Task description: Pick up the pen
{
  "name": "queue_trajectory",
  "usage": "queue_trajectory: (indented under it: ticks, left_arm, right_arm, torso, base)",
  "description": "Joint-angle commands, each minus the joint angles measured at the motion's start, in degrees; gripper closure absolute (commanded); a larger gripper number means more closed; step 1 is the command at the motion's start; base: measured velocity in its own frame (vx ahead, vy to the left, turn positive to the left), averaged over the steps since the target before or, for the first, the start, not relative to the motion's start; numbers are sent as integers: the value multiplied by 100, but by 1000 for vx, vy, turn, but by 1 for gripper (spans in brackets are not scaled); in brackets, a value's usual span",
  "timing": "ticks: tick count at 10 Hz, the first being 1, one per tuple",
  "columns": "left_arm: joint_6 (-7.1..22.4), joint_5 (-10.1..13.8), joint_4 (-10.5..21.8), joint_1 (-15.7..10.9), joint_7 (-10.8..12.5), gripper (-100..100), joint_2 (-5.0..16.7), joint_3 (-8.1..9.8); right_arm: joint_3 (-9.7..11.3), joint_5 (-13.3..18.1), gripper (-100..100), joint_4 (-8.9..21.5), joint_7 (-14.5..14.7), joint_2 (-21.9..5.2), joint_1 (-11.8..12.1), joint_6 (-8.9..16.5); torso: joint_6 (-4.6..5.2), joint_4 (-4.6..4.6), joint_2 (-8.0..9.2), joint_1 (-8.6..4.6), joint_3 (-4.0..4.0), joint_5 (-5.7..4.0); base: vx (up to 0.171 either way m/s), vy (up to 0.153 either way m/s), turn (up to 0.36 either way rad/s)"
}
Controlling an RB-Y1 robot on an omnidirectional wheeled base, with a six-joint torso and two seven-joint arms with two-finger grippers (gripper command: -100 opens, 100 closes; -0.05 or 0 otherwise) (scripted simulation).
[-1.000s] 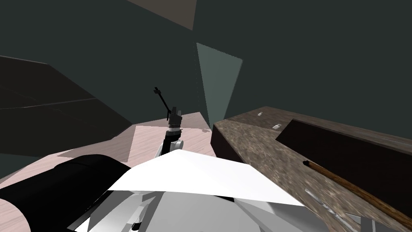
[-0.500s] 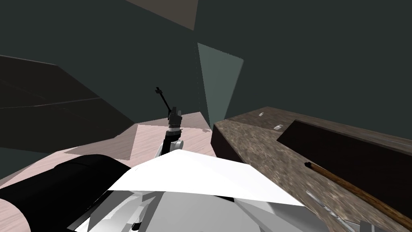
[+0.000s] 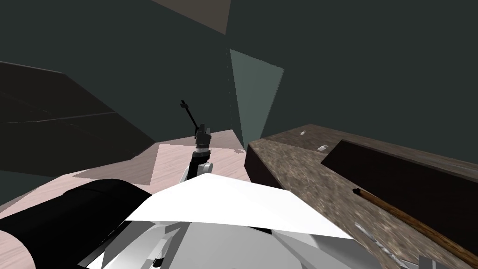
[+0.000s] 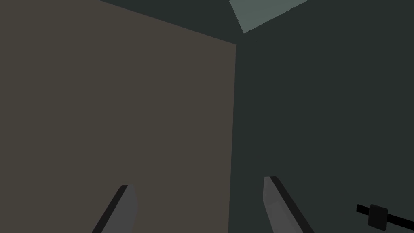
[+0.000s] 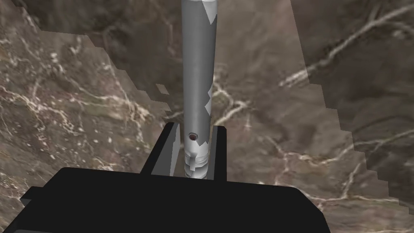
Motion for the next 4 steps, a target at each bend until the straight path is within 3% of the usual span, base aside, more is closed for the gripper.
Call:
queue_trajectory:
  ticks: [1, 2, 3, 4]
  left_arm:
    - [0, 0, 0, 0, 0, 0, 0, 0]
    - [0, 0, 0, 0, 0, 0, 0, 0]
    - [0, 0, 0, 0, 0, 0, 0, 0]
    - [0, 0, 0, 0, 0, 0, 0, 0]
  right_arm:
    - [2, 13, 100, 24, -43, -132, -87, -164]
    - [-10, -2, 100, 3, -62, -210, -86, -210]
    - [7, 26, 100, 69, -36, -120, -118, -182]
    - [-1, 16, 0, 67, -32, -135, -110, -199]
  torso:
    - [0, 0, 0, 0, 0, 0]
    - [-1, -1, -7, 5, -4, 2]
    - [1, -3, -8, 13, -5, 7]
    - [-2, -2, -5, 8, -4, 2]
  base:
    - [21, 16, -87]
    - [24, 28, -83]
    - [8, 9, -19]
    - [0, 0, 0]
